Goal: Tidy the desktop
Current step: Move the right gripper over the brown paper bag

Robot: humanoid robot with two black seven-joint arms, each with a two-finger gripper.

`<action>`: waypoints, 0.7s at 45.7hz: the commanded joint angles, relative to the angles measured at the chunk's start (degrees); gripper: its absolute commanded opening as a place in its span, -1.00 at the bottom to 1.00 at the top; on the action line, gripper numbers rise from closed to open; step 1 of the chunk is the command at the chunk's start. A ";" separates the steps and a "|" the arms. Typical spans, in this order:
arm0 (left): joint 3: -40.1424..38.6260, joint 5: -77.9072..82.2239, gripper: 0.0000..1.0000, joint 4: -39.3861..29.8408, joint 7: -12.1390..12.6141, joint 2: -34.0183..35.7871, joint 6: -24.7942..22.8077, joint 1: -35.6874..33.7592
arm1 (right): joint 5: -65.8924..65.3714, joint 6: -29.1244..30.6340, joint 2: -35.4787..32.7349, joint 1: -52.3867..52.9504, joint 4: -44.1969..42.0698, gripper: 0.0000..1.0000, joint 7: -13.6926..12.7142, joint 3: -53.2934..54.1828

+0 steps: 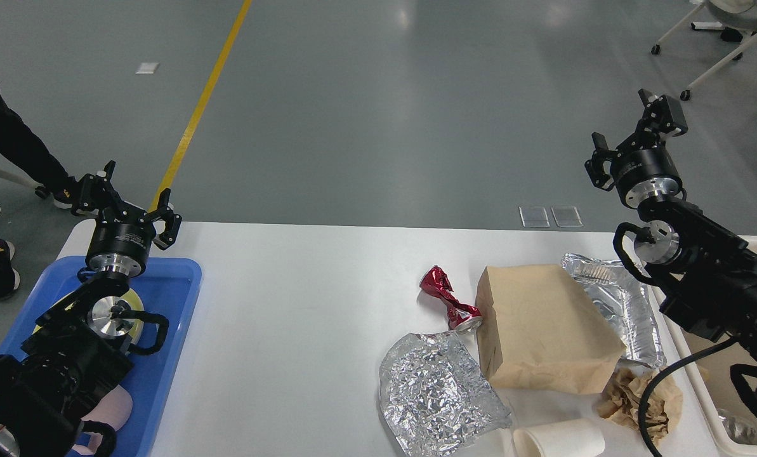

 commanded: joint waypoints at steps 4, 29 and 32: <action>0.00 0.00 0.93 0.01 0.00 0.00 0.00 0.00 | -14.57 7.85 -6.13 9.09 7.18 1.00 -0.79 -26.40; 0.00 0.00 0.93 0.01 0.00 0.00 0.00 0.00 | -13.62 30.32 4.59 32.48 11.66 1.00 -3.08 -86.29; 0.00 0.00 0.93 0.01 0.00 0.00 0.00 0.00 | -13.70 35.52 5.03 34.50 13.33 1.00 -3.17 -86.99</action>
